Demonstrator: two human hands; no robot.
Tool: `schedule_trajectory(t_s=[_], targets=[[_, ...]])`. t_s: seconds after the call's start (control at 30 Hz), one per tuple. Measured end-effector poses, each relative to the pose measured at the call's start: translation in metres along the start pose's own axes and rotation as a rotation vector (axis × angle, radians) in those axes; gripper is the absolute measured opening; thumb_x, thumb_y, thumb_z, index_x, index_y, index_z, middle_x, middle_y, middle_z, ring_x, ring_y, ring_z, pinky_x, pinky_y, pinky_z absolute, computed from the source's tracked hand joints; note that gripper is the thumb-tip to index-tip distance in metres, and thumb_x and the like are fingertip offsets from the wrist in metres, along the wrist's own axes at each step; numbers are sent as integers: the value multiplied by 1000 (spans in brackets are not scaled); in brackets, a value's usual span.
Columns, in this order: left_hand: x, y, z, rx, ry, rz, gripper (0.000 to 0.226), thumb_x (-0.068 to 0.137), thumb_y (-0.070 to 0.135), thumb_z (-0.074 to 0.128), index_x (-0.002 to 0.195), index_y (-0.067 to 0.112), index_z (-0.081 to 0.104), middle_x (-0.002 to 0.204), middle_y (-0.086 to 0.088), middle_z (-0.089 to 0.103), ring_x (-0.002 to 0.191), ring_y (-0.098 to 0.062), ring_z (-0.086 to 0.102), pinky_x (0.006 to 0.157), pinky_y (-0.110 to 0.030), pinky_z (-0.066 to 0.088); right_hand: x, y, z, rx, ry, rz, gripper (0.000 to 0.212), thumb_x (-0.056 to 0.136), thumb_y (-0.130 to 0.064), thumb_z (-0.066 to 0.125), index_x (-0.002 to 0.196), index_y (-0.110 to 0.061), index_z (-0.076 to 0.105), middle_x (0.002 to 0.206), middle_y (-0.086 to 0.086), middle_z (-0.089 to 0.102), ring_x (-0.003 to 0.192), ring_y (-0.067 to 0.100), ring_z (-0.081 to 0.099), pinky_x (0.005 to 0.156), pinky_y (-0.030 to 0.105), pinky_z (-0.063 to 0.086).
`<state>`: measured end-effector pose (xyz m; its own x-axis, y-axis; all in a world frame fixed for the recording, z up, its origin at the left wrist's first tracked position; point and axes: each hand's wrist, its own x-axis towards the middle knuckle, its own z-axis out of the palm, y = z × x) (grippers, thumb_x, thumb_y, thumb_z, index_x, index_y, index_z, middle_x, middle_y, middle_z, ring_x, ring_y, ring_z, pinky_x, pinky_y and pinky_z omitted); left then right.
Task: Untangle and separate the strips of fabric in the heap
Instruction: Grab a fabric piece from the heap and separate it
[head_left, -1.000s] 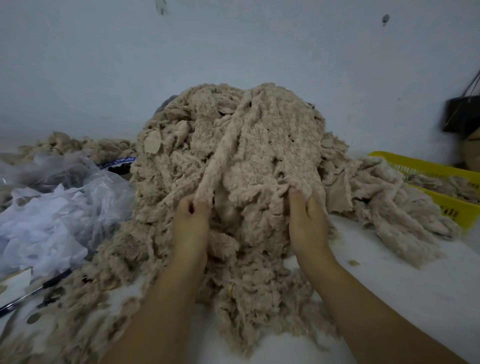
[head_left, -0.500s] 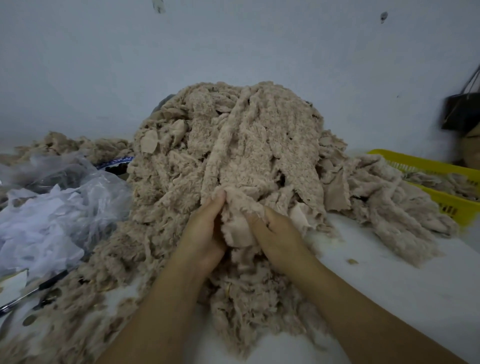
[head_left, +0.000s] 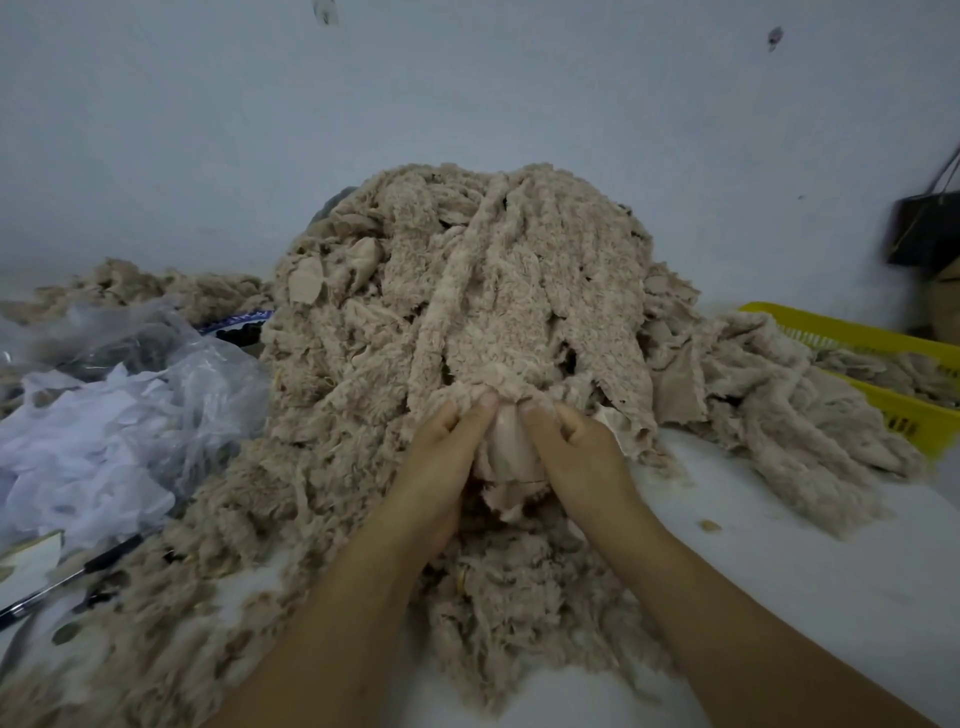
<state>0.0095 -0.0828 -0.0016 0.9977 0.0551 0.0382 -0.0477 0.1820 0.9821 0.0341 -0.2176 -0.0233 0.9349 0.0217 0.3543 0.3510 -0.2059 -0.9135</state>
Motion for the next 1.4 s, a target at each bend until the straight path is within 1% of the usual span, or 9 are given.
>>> schedule_trajectory(t_s=[0.17,0.3,0.43,0.57,0.73,0.9,0.97,1.13,1.4], targets=[[-1,2,0,-116,-12,-34,43,91,43,61,104,4,74,108,-18,74,103,-29,71,84,-38,59,6,3,-15,-45,112,68,40,99,-37,46,64,-18,42,54,-13,44,50,2,36,49,20,28],[0,5,-3,-246,-33,-36,39,95,41,56,103,10,79,112,-16,73,107,-27,70,81,-32,60,0,-10,-17,172,-98,110,45,86,-78,37,94,-46,67,114,-19,67,103,-2,59,87,18,43],[1,5,-2,-334,36,-41,46,90,44,57,105,4,75,109,-17,73,100,-28,70,77,-34,56,-9,-15,1,43,-276,16,47,76,-83,50,101,-47,69,96,-33,69,96,-12,63,86,14,51],[3,7,-2,-466,124,-60,33,93,38,60,97,10,75,96,-7,76,81,-15,73,65,-25,56,-7,-11,0,-60,-199,-27,48,98,-44,52,55,-27,40,41,-17,39,44,0,42,54,21,38],[10,5,0,-589,237,-25,27,104,28,48,107,13,70,73,3,74,64,0,68,69,-35,60,-9,-16,4,-9,-206,-110,48,93,-52,47,58,-24,28,43,-15,32,42,1,33,42,14,26],[19,8,-28,-817,380,-31,24,104,21,48,100,6,67,88,-8,73,72,-14,72,59,-28,58,-4,-19,-7,91,-67,92,48,90,-70,45,57,-41,64,74,-4,68,66,3,67,47,20,41],[20,11,-37,-898,348,-32,25,103,20,49,112,4,66,105,-12,71,90,-18,71,72,-33,59,5,-15,-20,133,64,124,58,93,-63,46,49,-25,48,55,-14,30,55,9,29,53,27,34],[10,7,-6,-650,17,-103,20,92,16,59,104,6,72,80,-5,68,63,-10,65,53,-22,54,8,-7,-19,18,-50,50,31,101,-39,44,76,-31,60,87,-2,62,67,9,53,64,23,45],[-10,7,4,-24,-264,-112,35,93,19,62,60,26,72,55,6,55,43,-5,42,41,-17,35,7,-4,-11,353,-314,338,101,52,-94,57,128,-27,65,131,-5,64,126,14,55,113,43,37]])
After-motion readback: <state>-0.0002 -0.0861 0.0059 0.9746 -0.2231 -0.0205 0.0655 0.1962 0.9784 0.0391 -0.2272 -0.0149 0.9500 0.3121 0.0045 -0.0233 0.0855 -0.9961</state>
